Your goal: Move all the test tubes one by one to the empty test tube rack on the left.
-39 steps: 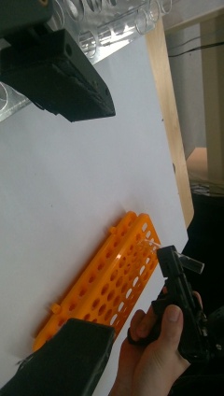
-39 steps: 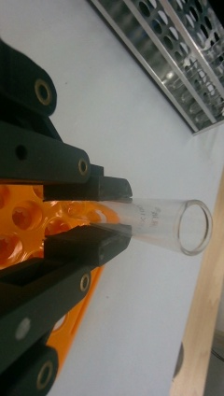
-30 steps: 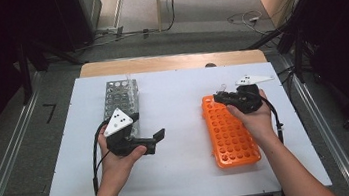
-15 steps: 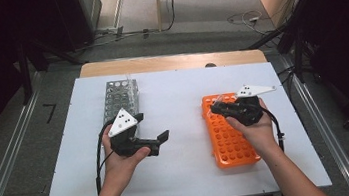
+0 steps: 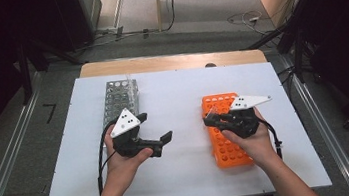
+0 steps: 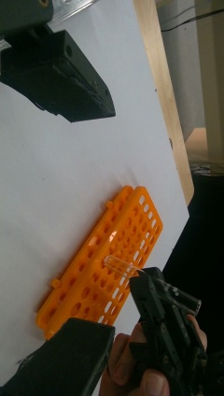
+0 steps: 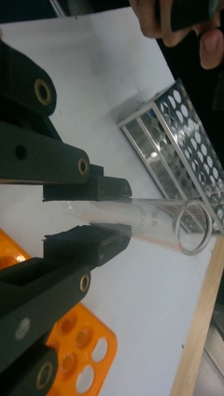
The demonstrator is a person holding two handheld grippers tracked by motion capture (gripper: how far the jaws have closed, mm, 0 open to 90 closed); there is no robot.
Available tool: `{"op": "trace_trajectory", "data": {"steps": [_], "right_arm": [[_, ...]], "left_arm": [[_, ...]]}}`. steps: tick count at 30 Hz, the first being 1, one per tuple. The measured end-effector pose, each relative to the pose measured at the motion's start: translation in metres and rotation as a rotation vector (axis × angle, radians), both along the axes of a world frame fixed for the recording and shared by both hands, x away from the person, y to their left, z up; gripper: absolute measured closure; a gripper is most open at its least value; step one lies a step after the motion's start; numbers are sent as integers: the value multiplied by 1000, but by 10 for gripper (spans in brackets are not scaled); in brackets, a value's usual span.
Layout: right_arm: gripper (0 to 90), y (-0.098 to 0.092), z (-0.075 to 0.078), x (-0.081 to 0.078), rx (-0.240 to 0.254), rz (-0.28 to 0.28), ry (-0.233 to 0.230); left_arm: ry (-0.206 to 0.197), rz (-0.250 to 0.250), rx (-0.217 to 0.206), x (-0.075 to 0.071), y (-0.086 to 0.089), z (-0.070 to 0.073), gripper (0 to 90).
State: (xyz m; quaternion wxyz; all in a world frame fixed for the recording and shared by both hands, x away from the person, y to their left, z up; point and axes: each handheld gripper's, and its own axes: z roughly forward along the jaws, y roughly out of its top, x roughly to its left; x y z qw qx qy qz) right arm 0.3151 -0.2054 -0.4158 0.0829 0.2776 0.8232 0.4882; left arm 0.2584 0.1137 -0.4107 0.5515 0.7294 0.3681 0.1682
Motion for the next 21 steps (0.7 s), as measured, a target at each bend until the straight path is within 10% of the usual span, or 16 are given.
{"op": "trace_trajectory", "data": {"steps": [21], "right_arm": [[740,30,-5,-22,-15,128,18]], "left_arm": [[-2,-69,4,-5,-26,4,155]]}}
